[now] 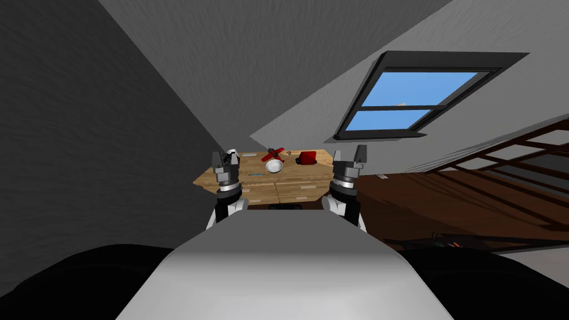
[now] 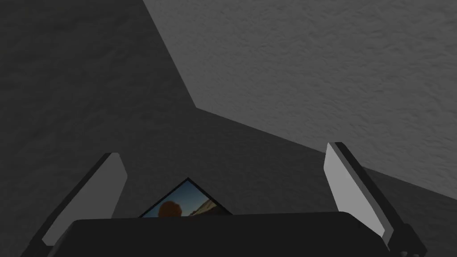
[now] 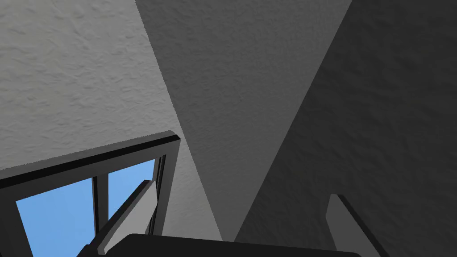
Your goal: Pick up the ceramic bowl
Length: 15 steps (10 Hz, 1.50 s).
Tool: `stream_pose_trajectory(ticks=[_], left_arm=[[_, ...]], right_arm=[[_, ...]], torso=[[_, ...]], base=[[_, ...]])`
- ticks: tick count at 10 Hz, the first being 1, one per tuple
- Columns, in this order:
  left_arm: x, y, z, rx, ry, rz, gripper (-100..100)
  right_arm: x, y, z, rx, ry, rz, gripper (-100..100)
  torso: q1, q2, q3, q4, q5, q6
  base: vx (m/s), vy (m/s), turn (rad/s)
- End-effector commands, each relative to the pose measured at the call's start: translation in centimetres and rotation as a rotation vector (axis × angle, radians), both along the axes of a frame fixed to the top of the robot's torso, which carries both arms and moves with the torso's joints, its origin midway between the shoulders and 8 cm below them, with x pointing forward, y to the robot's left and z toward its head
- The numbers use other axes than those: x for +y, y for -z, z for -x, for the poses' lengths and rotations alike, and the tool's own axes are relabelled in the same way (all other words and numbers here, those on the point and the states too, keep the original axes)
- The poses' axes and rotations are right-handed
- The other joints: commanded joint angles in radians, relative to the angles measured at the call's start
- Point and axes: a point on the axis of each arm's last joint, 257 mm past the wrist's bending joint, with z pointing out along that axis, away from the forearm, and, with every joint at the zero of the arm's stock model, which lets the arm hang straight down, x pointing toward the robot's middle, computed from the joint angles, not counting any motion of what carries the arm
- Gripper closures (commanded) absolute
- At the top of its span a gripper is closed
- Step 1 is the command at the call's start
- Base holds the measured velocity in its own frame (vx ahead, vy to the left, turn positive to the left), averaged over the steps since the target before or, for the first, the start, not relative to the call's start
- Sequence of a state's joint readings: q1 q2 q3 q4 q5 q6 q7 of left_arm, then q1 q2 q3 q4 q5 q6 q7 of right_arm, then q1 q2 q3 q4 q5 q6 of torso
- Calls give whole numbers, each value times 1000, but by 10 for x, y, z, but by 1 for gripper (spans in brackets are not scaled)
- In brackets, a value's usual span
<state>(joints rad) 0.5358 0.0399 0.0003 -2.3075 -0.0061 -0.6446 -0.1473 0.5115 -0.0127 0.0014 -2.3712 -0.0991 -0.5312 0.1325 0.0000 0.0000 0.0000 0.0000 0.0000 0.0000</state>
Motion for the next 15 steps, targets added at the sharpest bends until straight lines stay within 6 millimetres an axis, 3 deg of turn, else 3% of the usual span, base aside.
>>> stream_pose_trajectory(ticks=[1, 15], left_arm=[[4, 5, -8, 40, -1, -17, -100], [61, 49, -60, 351, -81, -64, -100]], right_arm=[[0, 0, 0, 0, 0, 0, 0], [0, 0, 0, 0, 0, 0, 0]], torso=[[0, 0, 0, 0, 0, 0], [-1, 1, 1, 0, 0, 0]], base=[[-25, -1, -39], [-35, -8, -38]])
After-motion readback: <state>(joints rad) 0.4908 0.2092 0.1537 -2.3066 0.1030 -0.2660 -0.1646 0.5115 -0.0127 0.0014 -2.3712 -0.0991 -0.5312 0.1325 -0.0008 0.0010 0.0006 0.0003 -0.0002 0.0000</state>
